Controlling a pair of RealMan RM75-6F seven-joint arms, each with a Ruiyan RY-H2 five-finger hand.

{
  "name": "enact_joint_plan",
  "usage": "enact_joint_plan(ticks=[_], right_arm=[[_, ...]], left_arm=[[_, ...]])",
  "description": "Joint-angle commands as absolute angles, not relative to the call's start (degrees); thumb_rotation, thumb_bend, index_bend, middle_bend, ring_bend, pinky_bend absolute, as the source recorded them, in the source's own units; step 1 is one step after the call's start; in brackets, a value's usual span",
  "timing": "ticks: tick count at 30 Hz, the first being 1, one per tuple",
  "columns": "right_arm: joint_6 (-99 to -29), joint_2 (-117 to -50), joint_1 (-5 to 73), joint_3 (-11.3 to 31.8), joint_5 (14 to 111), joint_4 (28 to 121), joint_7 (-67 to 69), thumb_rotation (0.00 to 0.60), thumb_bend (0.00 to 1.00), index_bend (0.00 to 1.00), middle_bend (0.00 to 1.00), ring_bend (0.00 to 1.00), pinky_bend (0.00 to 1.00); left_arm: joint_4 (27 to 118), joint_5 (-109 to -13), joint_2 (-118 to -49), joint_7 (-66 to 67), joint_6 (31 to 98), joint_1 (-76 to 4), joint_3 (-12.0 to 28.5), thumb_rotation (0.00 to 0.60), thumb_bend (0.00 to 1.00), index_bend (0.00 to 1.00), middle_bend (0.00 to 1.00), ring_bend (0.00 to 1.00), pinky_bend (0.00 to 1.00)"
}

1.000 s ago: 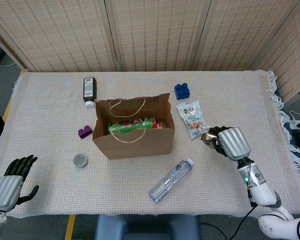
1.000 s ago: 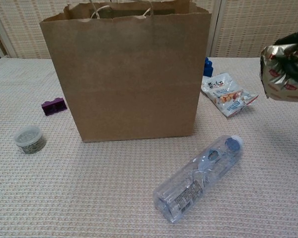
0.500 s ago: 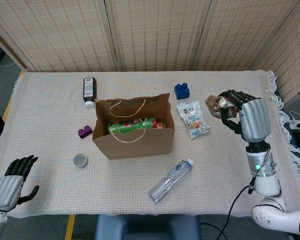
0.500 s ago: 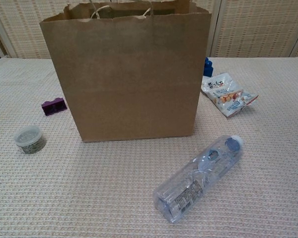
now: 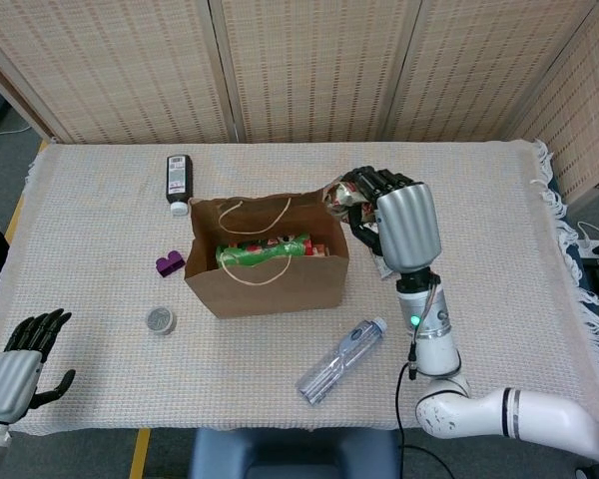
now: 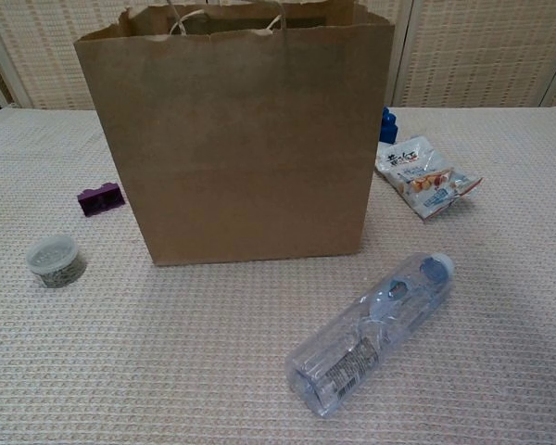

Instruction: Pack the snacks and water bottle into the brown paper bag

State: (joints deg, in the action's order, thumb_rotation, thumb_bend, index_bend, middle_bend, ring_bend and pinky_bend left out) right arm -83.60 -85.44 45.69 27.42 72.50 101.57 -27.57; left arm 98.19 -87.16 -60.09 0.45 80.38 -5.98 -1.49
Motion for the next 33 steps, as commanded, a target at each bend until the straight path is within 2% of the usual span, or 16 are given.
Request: enact_joint_plan(ticks=[1, 10, 12, 14, 16, 18, 19, 22, 33], right_arm=[[-82.86, -91.27, 49.71, 27.92, 70.72, 96.5, -30.22, 0.6, 0.61, 0.74, 0.58, 0.57, 0.69], [-81.88, -98.77, 53.4, 27.09, 69.34, 89.0, -32.0, 0.6, 0.6, 0.71, 0.58, 0.57, 0.69], [-81.05, -99.55, 53.56, 26.72, 68.33, 88.95, -32.35, 0.6, 0.54, 0.65, 0.58, 0.54, 0.68], [-80.42, -99.72, 53.63, 26.63, 67.27, 89.58, -33.44, 0.6, 0.39, 0.53, 0.53, 0.46, 0.62], [-79.88, -99.57, 53.62, 26.53, 66.59, 90.12, -34.17, 0.6, 0.26, 0.38, 0.45, 0.36, 0.53], [-79.49, -99.22, 53.45, 26.82, 65.45, 91.2, -34.81, 0.6, 0.16, 0.22, 0.37, 0.29, 0.45], [-79.54, -99.02, 53.36, 27.02, 65.24, 91.71, -34.89, 0.6, 0.14, 0.18, 0.36, 0.28, 0.44], [-79.7, -98.5, 53.13, 27.3, 64.91, 92.59, -35.23, 0.6, 0.13, 0.13, 0.33, 0.27, 0.42], [-81.31, -93.36, 50.23, 28.0, 65.69, 98.49, -34.18, 0.6, 0.13, 0.07, 0.28, 0.22, 0.36]], left_arm=[[98.03, -86.73, -59.84, -0.29, 80.22, -5.99, -1.32, 0.6, 0.37, 0.0, 0.0, 0.0, 0.04], [97.35, -86.25, -59.44, -2.38, 79.73, -6.2, -1.02, 0.6, 0.37, 0.0, 0.0, 0.0, 0.04], [97.34, -86.22, -59.41, -2.58, 79.64, -6.24, -0.99, 0.6, 0.37, 0.0, 0.0, 0.0, 0.04], [97.27, -86.32, -59.4, -2.7, 79.66, -6.26, -1.0, 0.6, 0.37, 0.0, 0.0, 0.0, 0.04], [97.25, -86.36, -59.4, -2.72, 79.64, -6.26, -1.03, 0.6, 0.37, 0.0, 0.0, 0.0, 0.04], [97.26, -86.33, -59.42, -2.55, 79.71, -6.22, -1.02, 0.6, 0.37, 0.0, 0.0, 0.0, 0.04], [97.32, -86.35, -59.44, -2.51, 79.74, -6.2, -1.02, 0.6, 0.37, 0.0, 0.0, 0.0, 0.04], [97.45, -86.42, -59.45, -2.35, 79.8, -6.18, -1.03, 0.6, 0.37, 0.0, 0.0, 0.0, 0.04], [97.51, -86.41, -59.54, -1.71, 79.88, -6.09, -1.08, 0.6, 0.37, 0.0, 0.0, 0.0, 0.04]])
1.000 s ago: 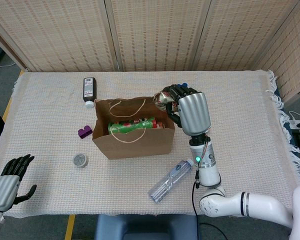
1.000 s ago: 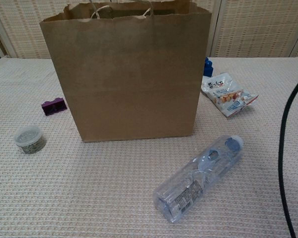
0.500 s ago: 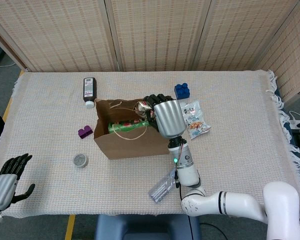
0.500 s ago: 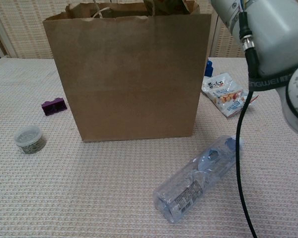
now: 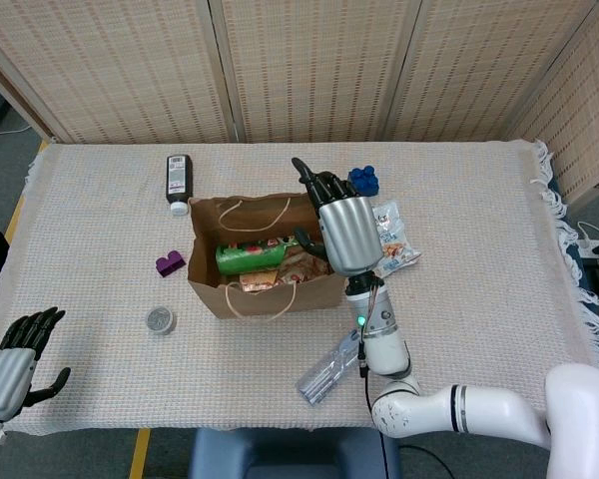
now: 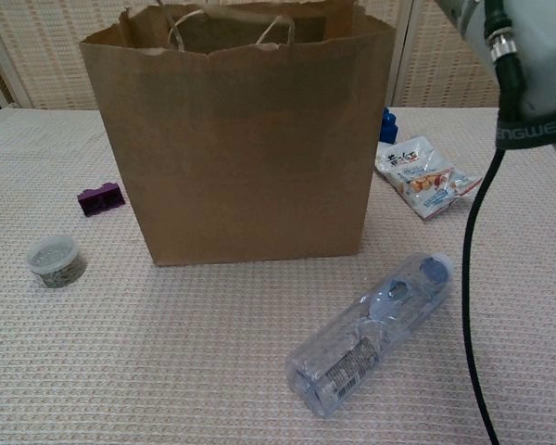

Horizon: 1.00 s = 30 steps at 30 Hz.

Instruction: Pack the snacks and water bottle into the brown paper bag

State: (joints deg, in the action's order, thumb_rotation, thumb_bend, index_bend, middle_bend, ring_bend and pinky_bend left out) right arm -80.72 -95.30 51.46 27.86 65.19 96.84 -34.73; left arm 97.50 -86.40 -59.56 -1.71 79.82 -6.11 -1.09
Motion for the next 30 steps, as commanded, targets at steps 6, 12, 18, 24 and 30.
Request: enact_joint_plan(ticks=[6, 12, 18, 24, 30], right_arm=[[-82.8, -84.73, 43.84, 27.64, 63.31, 102.41, -33.64, 0.6, 0.13, 0.06, 0.26, 0.2, 0.34], [-77.27, -75.6, 36.68, 22.08, 57.9, 102.72, -30.86, 0.6, 0.07, 0.02, 0.21, 0.15, 0.26], [-66.7, -69.54, 32.57, 14.48, 61.8, 103.03, -19.9, 0.6, 0.0, 0.02, 0.21, 0.15, 0.26], [-63.03, -65.95, 31.15, 8.45, 75.1, 98.2, -10.93, 0.6, 0.0, 0.04, 0.21, 0.16, 0.26], [-61.17, -62.91, 30.78, 3.32, 86.74, 93.68, -0.22, 0.6, 0.0, 0.05, 0.21, 0.16, 0.26]], left_arm=[[97.67, -86.55, -59.56, -1.4, 79.99, -6.0, -1.16, 0.6, 0.37, 0.0, 0.0, 0.0, 0.04], [98.2, -87.24, -60.03, 0.39, 79.9, -6.08, -1.51, 0.6, 0.37, 0.0, 0.0, 0.0, 0.04], [98.33, -87.36, -60.92, 2.47, 79.38, -6.26, -1.77, 0.6, 0.37, 0.0, 0.0, 0.0, 0.04], [97.97, -86.91, -61.34, 3.25, 78.9, -6.35, -1.83, 0.6, 0.37, 0.0, 0.0, 0.0, 0.04], [97.65, -86.52, -61.82, 3.98, 78.44, -6.53, -1.81, 0.6, 0.37, 0.0, 0.0, 0.0, 0.04]])
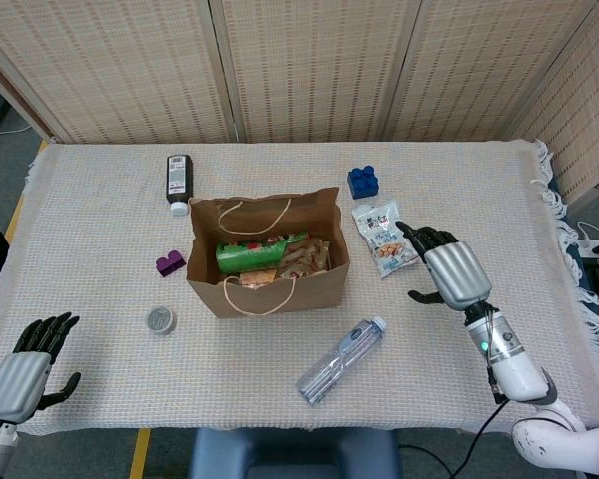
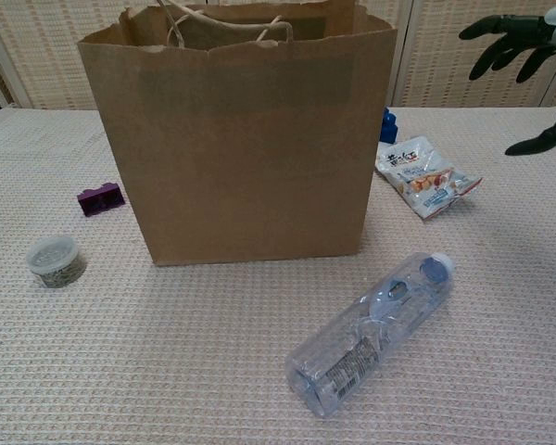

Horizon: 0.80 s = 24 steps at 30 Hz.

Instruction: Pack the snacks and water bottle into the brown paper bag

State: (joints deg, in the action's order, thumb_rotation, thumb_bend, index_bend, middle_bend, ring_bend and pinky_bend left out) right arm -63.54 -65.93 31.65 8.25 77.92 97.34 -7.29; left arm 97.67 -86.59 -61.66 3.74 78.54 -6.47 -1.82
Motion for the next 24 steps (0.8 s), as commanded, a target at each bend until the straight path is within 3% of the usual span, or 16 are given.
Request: enact_joint_plan(ticks=[1, 5, 11, 24], right_arm=[[-61.1, -62.65, 30.9, 2.23, 89.13, 93.19, 0.58, 0.6, 0.0, 0.05, 0.21, 0.16, 0.26], [-60.0, -61.96, 32.03, -2.1, 97.74, 92.66, 1.76, 0.6, 0.0, 0.0, 0.18, 0.11, 0.21], [-57.32, -62.88, 33.9, -4.93, 102.95, 94.67, 0.42, 0.6, 0.0, 0.0, 0.13, 0.07, 0.16], [-48.24, -68.96, 37.4, -4.04, 99.49, 96.83, -9.08, 0.6, 0.0, 0.0, 0.06, 0.02, 0.09]], left_arm=[[97.68, -86.54, -61.92, 4.2, 78.39, -6.56, -1.82, 0.6, 0.37, 0.0, 0.0, 0.0, 0.04], [97.91, -86.76, -62.36, 5.39, 78.33, -6.61, -1.99, 0.6, 0.37, 0.0, 0.0, 0.0, 0.04], [97.87, -86.63, -62.65, 6.08, 78.27, -6.55, -2.13, 0.6, 0.37, 0.0, 0.0, 0.0, 0.04], [97.64, -86.44, -62.06, 4.25, 78.54, -6.55, -1.87, 0.6, 0.37, 0.0, 0.0, 0.0, 0.04]])
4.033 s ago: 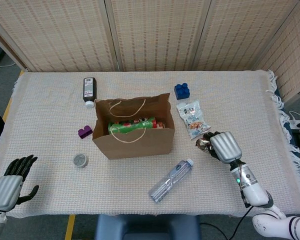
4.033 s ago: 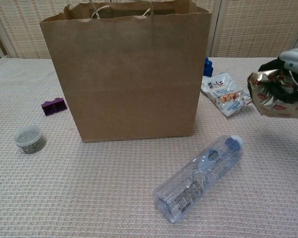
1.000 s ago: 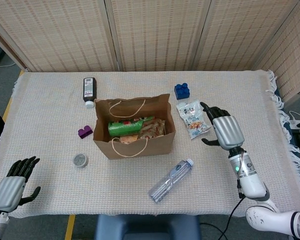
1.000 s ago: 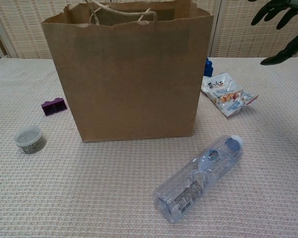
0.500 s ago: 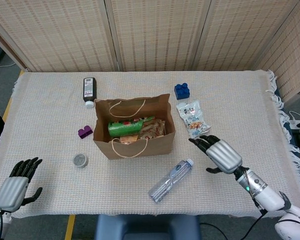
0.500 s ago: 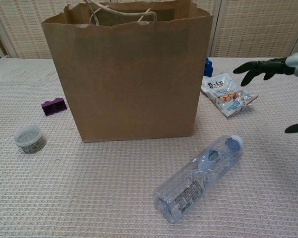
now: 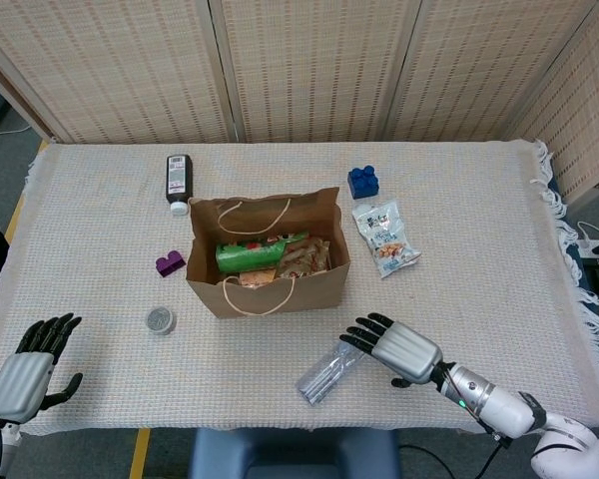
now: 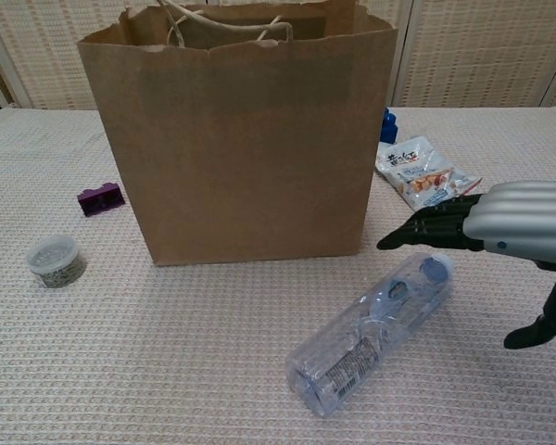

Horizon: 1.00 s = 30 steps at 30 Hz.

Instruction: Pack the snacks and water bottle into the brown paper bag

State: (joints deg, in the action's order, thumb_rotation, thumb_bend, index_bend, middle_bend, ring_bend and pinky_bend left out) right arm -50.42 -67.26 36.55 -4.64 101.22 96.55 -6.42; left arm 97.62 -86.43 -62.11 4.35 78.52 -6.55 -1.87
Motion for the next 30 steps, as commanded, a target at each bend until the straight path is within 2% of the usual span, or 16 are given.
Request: enact_joint_plan(ticks=[1, 6, 16, 19, 21, 24, 26, 28, 30], right_arm=[[-47.36, -69.52, 37.62, -3.81, 98.65, 96.94, -10.0, 0.6, 0.0, 0.0, 0.05, 0.01, 0.08], [-44.01, -73.15, 38.76, -2.39, 94.71, 96.64, -15.03, 0.6, 0.0, 0.0, 0.01, 0.0, 0.04], [-41.5, -79.27, 39.42, -0.77, 88.29, 93.56, -22.18, 0.6, 0.0, 0.0, 0.01, 0.0, 0.05], [-41.1, -83.02, 39.6, -0.29, 85.73, 90.94, -24.06, 0.6, 0.0, 0.0, 0.02, 0.02, 0.15], [-42.39, -85.29, 39.26, -0.19, 85.54, 89.02, -24.0, 0.6, 0.03, 0.04, 0.06, 0.07, 0.24], [-44.88, -86.75, 38.76, -0.53, 87.08, 87.52, -22.46, 0.6, 0.15, 0.26, 0.25, 0.27, 0.45], [-46.67, -86.74, 38.49, -1.03, 88.83, 87.09, -20.33, 0.6, 0.22, 0.43, 0.4, 0.45, 0.62], [-48.62, -86.17, 38.17, -1.41, 90.46, 87.01, -18.52, 0.6, 0.25, 0.52, 0.47, 0.54, 0.7], [-50.44, -84.86, 37.76, -1.65, 91.47, 87.55, -16.56, 0.6, 0.27, 0.55, 0.5, 0.58, 0.71]], left_arm=[[97.63, -86.46, -62.03, 4.15, 78.58, -6.53, -1.87, 0.6, 0.37, 0.0, 0.0, 0.0, 0.04], [97.66, -86.44, -61.84, 3.59, 78.63, -6.54, -1.82, 0.6, 0.37, 0.0, 0.0, 0.0, 0.04], [97.77, -86.82, -61.58, 3.05, 78.76, -6.51, -1.95, 0.6, 0.37, 0.0, 0.0, 0.0, 0.04], [97.82, -87.11, -61.53, 2.94, 78.87, -6.48, -2.05, 0.6, 0.37, 0.0, 0.0, 0.0, 0.04], [97.84, -87.19, -61.46, 2.75, 78.99, -6.46, -2.03, 0.6, 0.37, 0.0, 0.0, 0.0, 0.04], [97.82, -87.25, -61.35, 2.49, 79.16, -6.42, -1.99, 0.6, 0.37, 0.0, 0.0, 0.0, 0.04], [97.82, -87.23, -61.28, 2.31, 79.2, -6.4, -1.97, 0.6, 0.37, 0.0, 0.0, 0.0, 0.04], [97.79, -87.29, -61.26, 2.24, 79.25, -6.39, -1.97, 0.6, 0.37, 0.0, 0.0, 0.0, 0.04], [97.77, -87.39, -61.26, 2.21, 79.3, -6.37, -2.01, 0.6, 0.37, 0.0, 0.0, 0.0, 0.04]])
